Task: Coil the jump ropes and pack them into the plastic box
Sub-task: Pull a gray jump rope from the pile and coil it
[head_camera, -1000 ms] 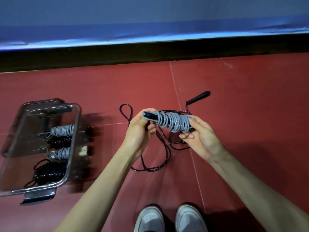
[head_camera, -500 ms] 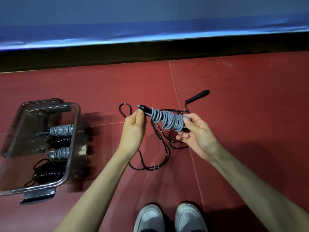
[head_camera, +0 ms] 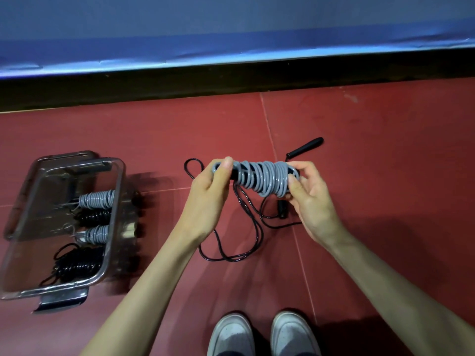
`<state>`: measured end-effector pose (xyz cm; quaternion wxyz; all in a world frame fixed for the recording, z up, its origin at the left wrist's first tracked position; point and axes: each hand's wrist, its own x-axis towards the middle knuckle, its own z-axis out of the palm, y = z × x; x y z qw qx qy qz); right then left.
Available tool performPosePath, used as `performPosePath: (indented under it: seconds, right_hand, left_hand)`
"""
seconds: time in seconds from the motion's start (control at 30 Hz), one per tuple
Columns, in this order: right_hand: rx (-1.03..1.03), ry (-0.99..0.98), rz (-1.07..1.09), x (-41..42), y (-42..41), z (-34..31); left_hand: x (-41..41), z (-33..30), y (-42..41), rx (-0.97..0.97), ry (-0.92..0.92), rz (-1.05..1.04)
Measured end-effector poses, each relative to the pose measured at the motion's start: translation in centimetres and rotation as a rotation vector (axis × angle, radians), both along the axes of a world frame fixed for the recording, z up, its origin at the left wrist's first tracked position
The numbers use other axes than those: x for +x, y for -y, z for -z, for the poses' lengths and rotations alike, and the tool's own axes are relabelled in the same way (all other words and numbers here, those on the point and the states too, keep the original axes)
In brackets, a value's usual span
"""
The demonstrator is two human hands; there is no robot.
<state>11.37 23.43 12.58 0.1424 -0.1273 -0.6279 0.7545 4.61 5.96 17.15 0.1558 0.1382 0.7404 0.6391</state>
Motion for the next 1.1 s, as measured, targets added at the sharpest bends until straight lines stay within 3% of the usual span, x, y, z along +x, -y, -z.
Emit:
performPosePath:
  seconds: [0.2, 0.27, 0.33, 0.4, 0.5, 0.6, 0.7, 0.83, 1.0, 1.1]
  right_hand:
    - [0.255, 0.076, -0.123, 0.5, 0.1, -1.2]
    - [0.553, 0.090, -0.213, 0.7, 0.3, -1.4]
    - [0.994, 0.105, -0.267, 0.8, 0.7, -0.9]
    - [1.312, 0.089, -0.207, 0.8, 1.3, -0.2]
    - [1.465, 0.038, -0.088, 0.7, 1.2, 0.0]
    - [1.551, 0.063, -0.119, 0.7, 1.1, -0.5]
    - [1.532, 0.198, -0.311, 0.7, 1.2, -1.4]
    - [1.330, 0.283, -0.408, 0.7, 1.4, -1.4]
    - [0.881, 0.251, -0.428, 0.8, 1.0, -0.3]
    - [0.618, 0.283, -0.417, 0.8, 1.1, 0.1]
  left_hand:
    - [0.1, 1.2, -0.8, 0.056, 0.257, -0.152]
    - [0.0, 1.5, -1.0, 0.057, 0.330, -0.186]
    - [-0.3, 1.6, -1.1, 0.056, 0.387, -0.203]
    - [-0.6, 1.5, -1.1, 0.027, 0.415, -0.185]
    - [-0.8, 1.5, -1.1, -0.033, 0.425, -0.125]
    - [-0.7, 1.7, -1.1, -0.104, 0.415, -0.079]
    - [-0.6, 2.2, -1.1, -0.232, 0.348, -0.024]
    - [-0.8, 2.4, -0.6, -0.284, 0.323, 0.028]
    - [-0.8, 2.1, 0.2, -0.261, 0.358, 0.166]
    - [-0.5, 2.0, 0.7, -0.244, 0.278, 0.181]
